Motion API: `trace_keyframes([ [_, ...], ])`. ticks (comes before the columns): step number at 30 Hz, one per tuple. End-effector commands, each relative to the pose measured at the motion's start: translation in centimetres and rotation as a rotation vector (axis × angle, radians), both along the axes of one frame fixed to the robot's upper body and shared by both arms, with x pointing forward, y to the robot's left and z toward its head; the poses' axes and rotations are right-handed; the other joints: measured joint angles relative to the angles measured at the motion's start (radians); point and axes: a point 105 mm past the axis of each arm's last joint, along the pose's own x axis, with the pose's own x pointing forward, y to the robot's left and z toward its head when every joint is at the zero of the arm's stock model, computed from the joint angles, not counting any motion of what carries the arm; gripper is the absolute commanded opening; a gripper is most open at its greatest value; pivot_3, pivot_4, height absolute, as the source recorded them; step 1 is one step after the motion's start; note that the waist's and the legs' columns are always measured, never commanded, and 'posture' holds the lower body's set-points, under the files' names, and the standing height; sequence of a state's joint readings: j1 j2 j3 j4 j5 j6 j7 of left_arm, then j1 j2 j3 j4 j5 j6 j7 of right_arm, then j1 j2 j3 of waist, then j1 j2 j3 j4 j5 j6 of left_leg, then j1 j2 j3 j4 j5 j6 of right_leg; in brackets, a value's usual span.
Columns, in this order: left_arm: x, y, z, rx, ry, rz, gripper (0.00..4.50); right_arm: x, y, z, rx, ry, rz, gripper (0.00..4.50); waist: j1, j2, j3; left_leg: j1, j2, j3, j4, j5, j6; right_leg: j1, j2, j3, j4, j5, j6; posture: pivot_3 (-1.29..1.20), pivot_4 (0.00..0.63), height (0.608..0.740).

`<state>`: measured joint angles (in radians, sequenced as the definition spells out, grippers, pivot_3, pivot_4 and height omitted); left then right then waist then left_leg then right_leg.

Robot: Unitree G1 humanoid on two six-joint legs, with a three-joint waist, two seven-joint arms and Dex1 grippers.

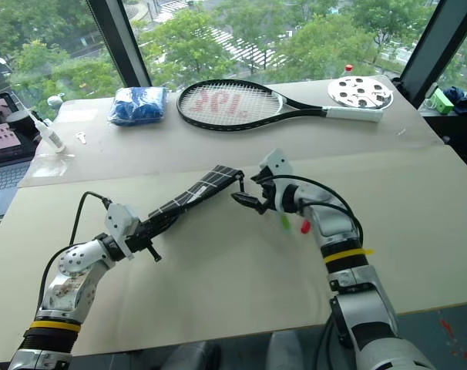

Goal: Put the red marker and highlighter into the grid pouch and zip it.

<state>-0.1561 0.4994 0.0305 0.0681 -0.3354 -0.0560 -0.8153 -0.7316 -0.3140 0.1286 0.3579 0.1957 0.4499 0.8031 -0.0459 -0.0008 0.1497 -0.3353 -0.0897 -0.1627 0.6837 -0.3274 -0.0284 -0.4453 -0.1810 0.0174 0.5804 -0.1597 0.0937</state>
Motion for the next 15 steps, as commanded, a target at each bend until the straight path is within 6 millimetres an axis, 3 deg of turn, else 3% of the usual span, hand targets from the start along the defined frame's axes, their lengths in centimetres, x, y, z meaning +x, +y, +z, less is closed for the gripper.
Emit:
trace_keyframes([
  [1, 0.1, -0.2, 1.3, -0.019, -0.048, -0.003, 0.0, 0.5, 1.2, 1.4, 0.011, -0.062, 0.015, 4.43, 0.0, 0.0, 0.0, 0.0, 0.0, 0.0, 0.0, 0.0, 0.0, 0.0, 0.0, 0.0, 0.0, 0.0, 0.0, 0.0, 0.15, 0.74],
  [3, 0.1, -0.2, 1.3, -0.023, -0.05, 0.0, 0.0, 0.6, 1.4, 1.3, 0.009, -0.063, 0.015, 4.43, 0.0, 0.0, 0.0, 0.0, 0.0, 0.0, 0.0, 0.0, 0.0, 0.0, 0.0, 0.0, 0.0, 0.0, 0.0, 0.0, 0.15, 0.74],
  [4, 0.1, -0.2, 1.4, -0.028, -0.053, 0.004, 0.0, 0.7, 1.4, 1.2, 0.007, -0.064, 0.012, 3.93, -0.001, 0.0, 0.0, 0.0, 0.0, 0.0, 0.0, 0.0, 0.0, 0.0, 0.0, 0.0, 0.0, 0.0, 0.0, 0.0, 0.15, 0.74],
  [6, 0.2, -0.1, 1.5, -0.035, -0.058, 0.013, 0.0, 0.7, 1.5, 1.3, 0.004, -0.073, 0.025, 3.4, -0.001, 0.0, 0.0, 0.0, 0.0, 0.0, 0.0, 0.0, 0.0, 0.0, 0.0, 0.0, 0.0, 0.0, 0.0, 0.0, 0.15, 0.74],
  [15, 0.7, 0.5, 1.9, -0.08, -0.067, 0.07, 0.0, -0.3, 2.1, 1.6, 0.012, -0.083, 0.105, 0.28, -0.002, 0.0, 0.0, 0.0, 0.0, 0.0, 0.0, 0.0, 0.0, 0.0, 0.0, 0.0, 0.0, 0.0, 0.0, 0.0, 0.15, 0.74],
])
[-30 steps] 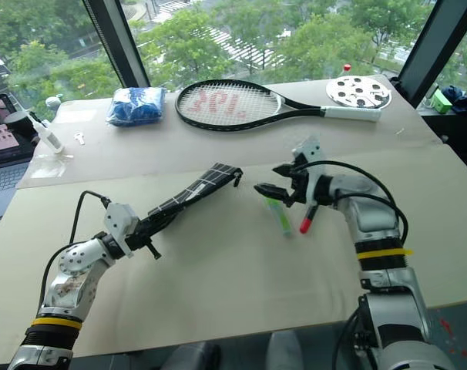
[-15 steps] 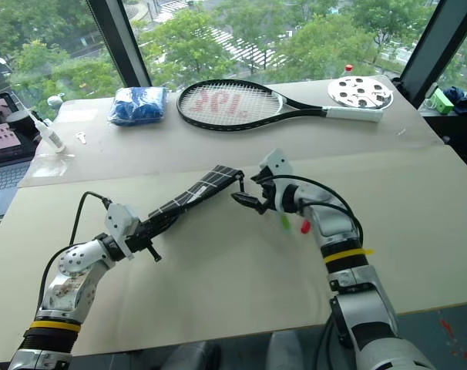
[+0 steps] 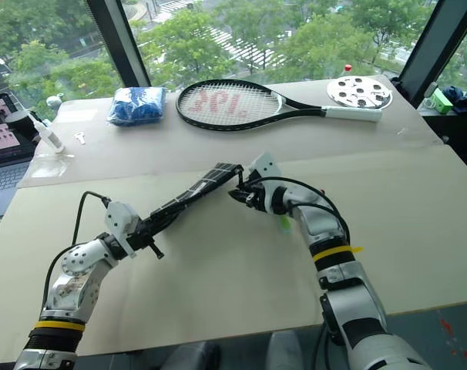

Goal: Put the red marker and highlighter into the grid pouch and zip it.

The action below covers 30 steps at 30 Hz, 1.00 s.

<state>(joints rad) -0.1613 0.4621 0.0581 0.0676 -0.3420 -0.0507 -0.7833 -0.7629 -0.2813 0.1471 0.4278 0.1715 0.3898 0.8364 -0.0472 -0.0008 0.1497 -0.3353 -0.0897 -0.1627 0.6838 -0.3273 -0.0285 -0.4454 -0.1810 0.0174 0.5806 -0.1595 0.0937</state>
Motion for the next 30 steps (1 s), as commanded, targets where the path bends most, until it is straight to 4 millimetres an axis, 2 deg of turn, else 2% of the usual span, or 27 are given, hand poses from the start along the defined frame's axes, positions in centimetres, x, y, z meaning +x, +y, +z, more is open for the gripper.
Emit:
trace_keyframes([
  [1, 0.2, 0.3, 1.4, -0.029, -0.05, 0.026, 0.0, -0.3, 0.7, 1.7, 0.006, -0.071, 0.046, 0.01, 0.0, 0.0, 0.0, 0.0, 0.0, 0.0, 0.0, 0.0, 0.0, 0.0, 0.0, 0.0, 0.0, 0.0, 0.0, 0.0, 0.15, 0.74],
  [7, 0.5, 0.1, 1.2, -0.032, -0.048, 0.03, 0.0, -0.6, 1.0, 0.5, -0.065, -0.079, 0.051, 0.01, 0.0, 0.0, 0.0, 0.0, 0.0, 0.0, 0.0, 0.0, 0.0, 0.0, 0.0, 0.0, 0.0, 0.0, 0.0, 0.0, 0.15, 0.74],
  [11, 0.9, -0.3, 1.2, -0.032, -0.05, 0.017, 0.0, -1.8, 3.2, 0.2, -0.106, -0.115, 0.119, 0.01, -0.001, 0.0, 0.0, 0.0, 0.0, 0.0, 0.0, 0.0, 0.0, 0.0, 0.0, 0.0, 0.0, 0.0, 0.0, 0.0, 0.15, 0.74],
  [14, 0.9, -0.6, 1.1, -0.03, -0.047, 0.004, 0.0, -1.8, 4.2, 1.1, -0.106, -0.149, 0.131, 0.01, -0.004, 0.0, 0.0, 0.0, 0.0, 0.0, 0.001, 0.0, 0.0, -0.001, 0.0, 0.0, 0.0, 0.0, 0.0, 0.0, 0.15, 0.74],
  [17, 0.9, -0.8, 0.9, -0.022, -0.043, -0.005, 0.0, -1.2, 4.1, 2.7, -0.079, -0.173, 0.112, 0.01, -0.003, 0.0, 0.0, -0.001, 0.0, 0.0, 0.001, 0.0, 0.0, -0.001, 0.0, 0.0, 0.001, 0.0, 0.0, 0.0, 0.15, 0.74],
  [22, 0.9, -0.9, 0.7, -0.017, -0.04, -0.015, 0.0, -0.1, 2.7, 4.8, -0.068, -0.21, 0.074, 0.01, -0.003, 0.0, 0.0, -0.001, 0.0, 0.0, 0.002, 0.0, 0.0, -0.001, 0.0, 0.0, 0.001, 0.001, 0.0, 0.0, 0.15, 0.74],
  [26, 1.1, -1.1, 0.6, -0.014, -0.039, -0.023, 0.0, -0.1, 2.2, 4.9, -0.099, -0.211, 0.082, 0.01, -0.001, 0.0, 0.0, -0.001, 0.0, 0.0, 0.002, 0.0, 0.0, -0.001, 0.0, 0.0, 0.002, 0.001, 0.0, 0.0, 0.15, 0.74],
  [30, 1.2, -1.3, 0.6, -0.013, -0.039, -0.037, 0.0, -1.5, 3.1, 3.8, -0.157, -0.187, 0.169, 0.01, -0.002, 0.0, 0.0, -0.001, 0.0, 0.0, 0.002, 0.0, 0.0, -0.002, 0.0, 0.0, 0.003, 0.001, 0.0, 0.0, 0.15, 0.74],
])
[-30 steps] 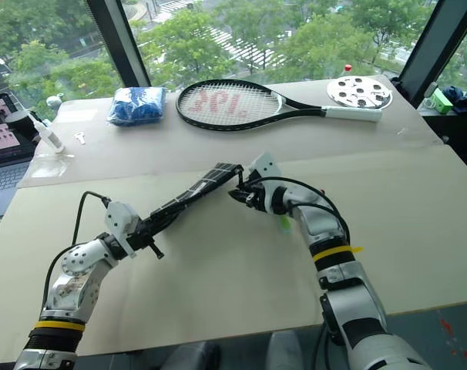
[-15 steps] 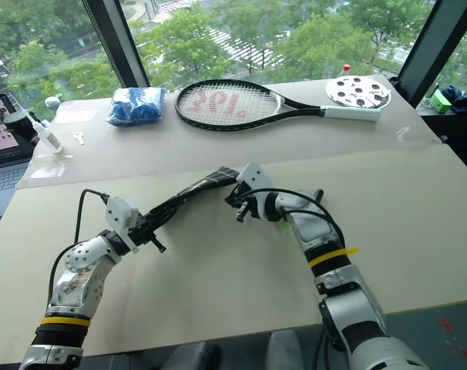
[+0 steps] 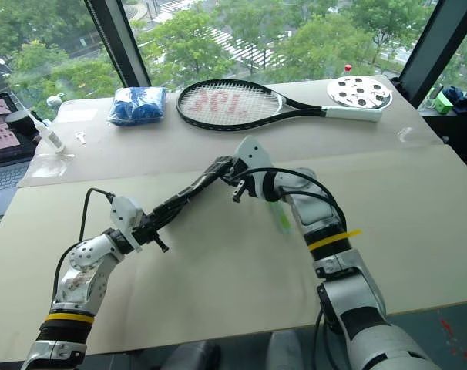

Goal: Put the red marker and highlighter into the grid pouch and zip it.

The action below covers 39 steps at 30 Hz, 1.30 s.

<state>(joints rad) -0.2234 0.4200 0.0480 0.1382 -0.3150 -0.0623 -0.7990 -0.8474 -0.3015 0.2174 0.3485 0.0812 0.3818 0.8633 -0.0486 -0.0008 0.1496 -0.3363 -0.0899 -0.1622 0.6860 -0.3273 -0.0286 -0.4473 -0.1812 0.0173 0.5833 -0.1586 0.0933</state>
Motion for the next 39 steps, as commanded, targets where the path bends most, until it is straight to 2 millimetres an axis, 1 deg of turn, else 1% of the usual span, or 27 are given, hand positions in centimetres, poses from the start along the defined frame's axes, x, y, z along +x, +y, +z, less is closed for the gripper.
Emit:
trace_keyframes([
  [1, 0.2, -0.4, 0.8, 0.001, -0.041, -0.02, 0.0, -1.8, 1.5, 0.0, -0.05, -0.011, 0.108, 0.01, -0.001, 0.0, 0.0, 0.0, 0.0, 0.0, 0.0, 0.0, 0.0, 0.0, 0.0, 0.0, 0.001, 0.0, 0.0, 0.0, 0.15, 0.74],
  [3, 0.3, -0.5, 0.8, 0.001, -0.042, -0.023, 0.0, -2.8, 2.1, -0.5, -0.087, -0.008, 0.164, 0.01, -0.001, 0.0, 0.0, 0.0, 0.0, 0.001, 0.0, 0.0, 0.0, -0.003, -0.001, 0.0, 0.004, 0.0, 0.0, 0.0, 0.15, 0.74],
  [5, 0.3, -0.5, 0.9, 0.0, -0.043, -0.026, 0.0, -3.1, 2.5, -0.7, -0.105, -0.009, 0.179, 0.01, -0.001, 0.0, 0.0, -0.001, 0.0, 0.001, 0.0, 0.0, 0.0, -0.004, -0.001, 0.0, 0.004, 0.0, 0.0, 0.0, 0.15, 0.74],
  [10, 0.4, -0.6, 0.9, -0.008, -0.046, -0.03, 0.0, -3.6, 3.5, 0.1, -0.101, -0.019, 0.218, 0.01, 0.001, 0.0, 0.0, -0.002, 0.0, 0.002, 0.005, 0.0, 0.0, -0.005, -0.001, 0.0, 0.006, 0.001, -0.001, 0.0, 0.15, 0.74],
  [13, 0.2, -0.7, 0.8, -0.009, -0.042, -0.034, 0.0, -4.1, 4.4, 1.0, -0.079, -0.022, 0.25, 0.01, 0.001, 0.0, 0.0, -0.002, 0.0, 0.002, 0.008, -0.001, -0.001, -0.005, -0.001, 0.0, 0.009, 0.001, -0.001, 0.0, 0.15, 0.74],
  [17, 0.2, -0.7, 0.7, -0.01, -0.038, -0.035, 0.0, -5.8, 5.5, 1.3, -0.056, 0.023, 0.333, 0.01, 0.002, 0.0, 0.0, -0.002, 0.0, 0.002, 0.008, -0.001, -0.001, -0.006, -0.001, 0.0, 0.01, 0.001, -0.001, 0.0, 0.15, 0.74],
  [19, 0.2, -0.7, 0.7, -0.011, -0.037, -0.035, 0.0, -6.6, 5.8, 0.9, -0.075, 0.038, 0.365, 0.01, 0.002, 0.0, 0.0, -0.002, 0.0, 0.002, 0.008, -0.001, -0.001, -0.006, -0.001, 0.0, 0.01, 0.001, -0.001, 0.0, 0.15, 0.74],
  [21, 0.3, -0.8, 0.7, -0.017, -0.036, -0.034, 0.0, -7.4, 6.3, -0.2, -0.113, 0.048, 0.397, 0.01, 0.003, 0.0, 0.0, -0.002, 0.0, 0.002, 0.009, -0.001, -0.001, -0.006, -0.001, 0.0, 0.01, 0.001, -0.001, 0.0, 0.15, 0.74],
  [24, 0.3, -1.0, 0.7, -0.021, -0.036, -0.037, 0.0, -7.9, 7.2, -1.8, -0.169, 0.045, 0.413, 0.01, 0.002, 0.0, 0.0, -0.002, 0.0, 0.002, 0.009, -0.001, -0.001, -0.006, -0.001, 0.0, 0.011, 0.001, -0.001, 0.0, 0.15, 0.74],
  [26, 0.3, -1.1, 0.7, -0.022, -0.035, -0.038, 0.0, -7.8, 7.6, -2.5, -0.191, 0.035, 0.404, 0.01, 0.002, 0.0, 0.0, -0.002, 0.0, 0.003, 0.009, -0.001, -0.001, -0.006, -0.001, 0.0, 0.011, 0.001, -0.001, 0.0, 0.15, 0.74],
  [29, 0.3, -1.2, 0.7, -0.024, -0.034, -0.039, 0.0, -7.4, 7.7, -1.9, -0.165, 0.022, 0.386, 0.01, 0.002, 0.0, 0.0, -0.002, 0.0, 0.003, 0.009, -0.001, -0.001, -0.007, -0.001, 0.0, 0.011, 0.001, -0.002, 0.0, 0.15, 0.74],
  [31, 0.2, -1.2, 0.7, -0.029, -0.032, -0.039, 0.0, -6.8, 7.1, -1.9, -0.173, 0.017, 0.359, 0.01, 0.003, 0.0, 0.0, -0.002, 0.0, 0.003, 0.009, -0.001, -0.001, -0.007, -0.001, 0.0, 0.011, 0.001, -0.002, 0.0, 0.15, 0.74],
  [34, 0.0, -1.2, 0.6, -0.034, -0.03, -0.038, 0.0, -5.2, 5.7, -2.4, -0.198, -0.001, 0.274, 0.01, 0.006, 0.0, 0.0, -0.002, 0.0, 0.003, 0.009, -0.001, -0.001, -0.007, -0.001, 0.0, 0.011, 0.001, -0.002, 0.0, 0.15, 0.74],
  [37, -0.1, -1.1, 0.6, -0.041, -0.026, -0.033, 0.0, -3.7, 4.5, -1.8, -0.19, -0.027, 0.202, 0.01, 0.004, 0.0, 0.0, -0.002, 0.0, 0.003, 0.009, -0.001, -0.001, -0.007, -0.001, 0.0, 0.011, 0.001, -0.002, 0.0, 0.15, 0.74],
  [39, -0.1, -1.1, 0.6, -0.042, -0.023, -0.032, 0.0, -2.8, 3.5, -0.9, -0.172, -0.038, 0.159, 0.01, 0.004, 0.0, 0.0, -0.002, 0.0, 0.003, 0.009, -0.001, -0.001, -0.007, -0.001, 0.0, 0.011, 0.001, -0.002, 0.0, 0.15, 0.74],
])
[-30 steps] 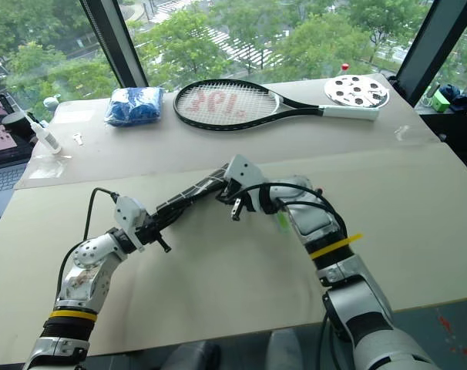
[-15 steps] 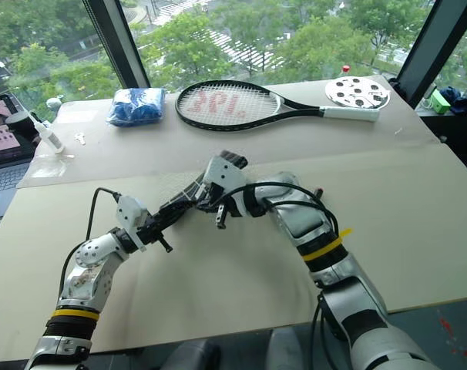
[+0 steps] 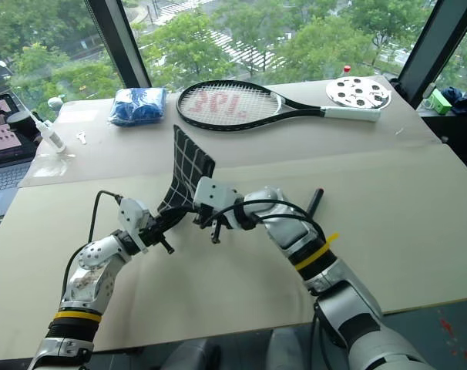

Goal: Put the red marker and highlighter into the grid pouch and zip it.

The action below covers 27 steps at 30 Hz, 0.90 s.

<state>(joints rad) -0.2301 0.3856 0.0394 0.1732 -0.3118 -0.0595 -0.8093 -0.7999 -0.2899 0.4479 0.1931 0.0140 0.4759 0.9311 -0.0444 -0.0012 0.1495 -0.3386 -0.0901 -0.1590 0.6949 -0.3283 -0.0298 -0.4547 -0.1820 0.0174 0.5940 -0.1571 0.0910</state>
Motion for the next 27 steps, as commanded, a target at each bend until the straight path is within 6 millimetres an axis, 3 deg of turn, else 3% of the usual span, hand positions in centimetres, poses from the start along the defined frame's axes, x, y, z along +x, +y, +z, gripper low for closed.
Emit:
trace_keyframes([
  [1, -0.3, -0.3, 1.5, -0.014, -0.057, -0.017, 0.0, 1.9, -1.4, 3.3, 0.062, -0.086, -0.068, 0.01, 0.0, 0.0, 0.0, 0.0, 0.0, 0.0, 0.0, 0.0, 0.0, 0.0, 0.0, 0.0, 0.0, 0.0, 0.0, 0.0, 0.15, 0.74],
  [5, -0.3, -0.3, 1.4, -0.015, -0.054, -0.018, 0.0, 1.9, -1.8, 3.8, 0.085, -0.069, -0.077, 0.01, -0.001, 0.0, 0.0, 0.0, 0.0, 0.0, 0.0, 0.0, 0.0, 0.0, 0.0, 0.0, 0.0, 0.0, 0.0, 0.0, 0.15, 0.74],
  [12, -0.2, -0.5, 1.5, -0.018, -0.052, -0.025, 0.0, -1.8, 1.3, 1.2, 0.088, 0.034, 0.035, 0.01, -0.002, 0.0, 0.0, 0.0, 0.0, 0.0, 0.0, 0.0, 0.0, 0.0, 0.0, 0.0, 0.0, 0.0, 0.0, 0.0, 0.15, 0.74],
  [18, -0.3, -0.6, 1.5, -0.02, -0.048, -0.026, 0.0, -3.4, 2.6, 0.5, 0.077, 0.054, 0.084, 0.01, -0.001, 0.0, 0.0, 0.0, 0.0, 0.0, 0.0, 0.0, 0.0, 0.0, 0.0, 0.0, 0.0, 0.0, 0.0, 0.0, 0.15, 0.74],
  [27, -0.4, -0.6, 1.4, -0.027, -0.046, -0.02, 0.0, -2.8, 2.0, 1.4, 0.101, 0.057, 0.066, 0.01, -0.001, 0.0, 0.0, 0.0, 0.0, 0.0, 0.0, 0.0, 0.0, 0.0, 0.0, 0.0, 0.0, 0.0, 0.0, 0.0, 0.15, 0.74],
])
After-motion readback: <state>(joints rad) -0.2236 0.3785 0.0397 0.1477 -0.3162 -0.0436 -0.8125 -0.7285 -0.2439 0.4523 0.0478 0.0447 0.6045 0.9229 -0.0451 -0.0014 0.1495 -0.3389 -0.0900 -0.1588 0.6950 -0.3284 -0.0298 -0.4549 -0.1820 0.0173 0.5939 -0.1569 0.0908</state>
